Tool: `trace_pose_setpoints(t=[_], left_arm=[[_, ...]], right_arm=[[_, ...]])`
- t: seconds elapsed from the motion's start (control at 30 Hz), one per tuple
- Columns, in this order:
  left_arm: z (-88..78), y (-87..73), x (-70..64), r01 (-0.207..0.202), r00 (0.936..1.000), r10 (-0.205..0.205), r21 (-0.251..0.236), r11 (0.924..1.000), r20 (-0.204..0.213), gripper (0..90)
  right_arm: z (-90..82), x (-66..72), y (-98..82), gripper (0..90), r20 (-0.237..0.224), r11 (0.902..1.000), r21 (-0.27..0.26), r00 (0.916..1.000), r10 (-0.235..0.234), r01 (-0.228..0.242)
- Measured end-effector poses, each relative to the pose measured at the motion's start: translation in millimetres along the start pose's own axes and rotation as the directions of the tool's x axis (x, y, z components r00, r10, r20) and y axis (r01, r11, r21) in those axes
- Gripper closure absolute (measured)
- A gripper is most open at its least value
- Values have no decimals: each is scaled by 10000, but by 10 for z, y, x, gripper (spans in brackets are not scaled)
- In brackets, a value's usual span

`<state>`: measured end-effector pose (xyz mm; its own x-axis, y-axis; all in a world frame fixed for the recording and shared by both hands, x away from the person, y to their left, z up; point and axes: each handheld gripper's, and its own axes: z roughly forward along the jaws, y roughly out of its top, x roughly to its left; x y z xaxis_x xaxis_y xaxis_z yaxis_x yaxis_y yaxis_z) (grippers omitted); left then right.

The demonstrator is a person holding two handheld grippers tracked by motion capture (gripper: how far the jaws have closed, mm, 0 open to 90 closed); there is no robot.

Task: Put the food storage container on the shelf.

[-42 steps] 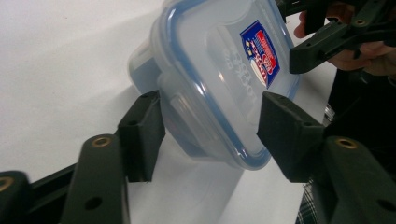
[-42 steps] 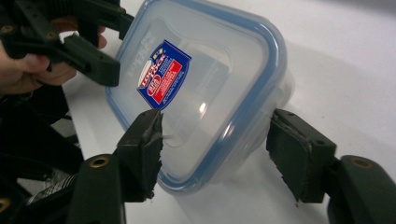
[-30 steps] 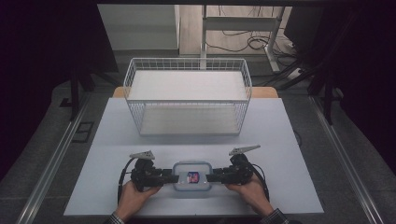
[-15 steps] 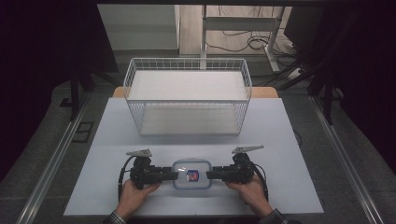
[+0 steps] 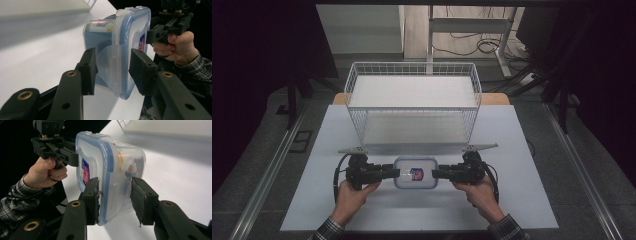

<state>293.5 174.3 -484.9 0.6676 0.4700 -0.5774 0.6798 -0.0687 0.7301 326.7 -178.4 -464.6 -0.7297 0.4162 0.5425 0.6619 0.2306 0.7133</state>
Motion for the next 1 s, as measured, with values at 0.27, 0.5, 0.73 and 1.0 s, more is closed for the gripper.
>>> trace_pose_setpoints(t=[0.27,0.5,0.73,1.0], left_arm=[[-113,297,-49,-56,9999,52,-258,9997,-146,584],[-165,604,-88,-227,9995,219,-415,9989,-213,586],[-224,1023,-154,-512,9980,493,-493,9975,-385,585],[-258,1382,-142,-674,9969,653,-458,9967,-442,584]], right_arm=[[-29,36,291,586,-37,9994,-273,9998,-191,189],[-104,60,596,584,42,9979,-553,9995,-322,324],[-214,71,965,583,42,9945,-906,9986,-521,523],[-274,48,1266,582,90,9914,-1194,9985,-534,541]])
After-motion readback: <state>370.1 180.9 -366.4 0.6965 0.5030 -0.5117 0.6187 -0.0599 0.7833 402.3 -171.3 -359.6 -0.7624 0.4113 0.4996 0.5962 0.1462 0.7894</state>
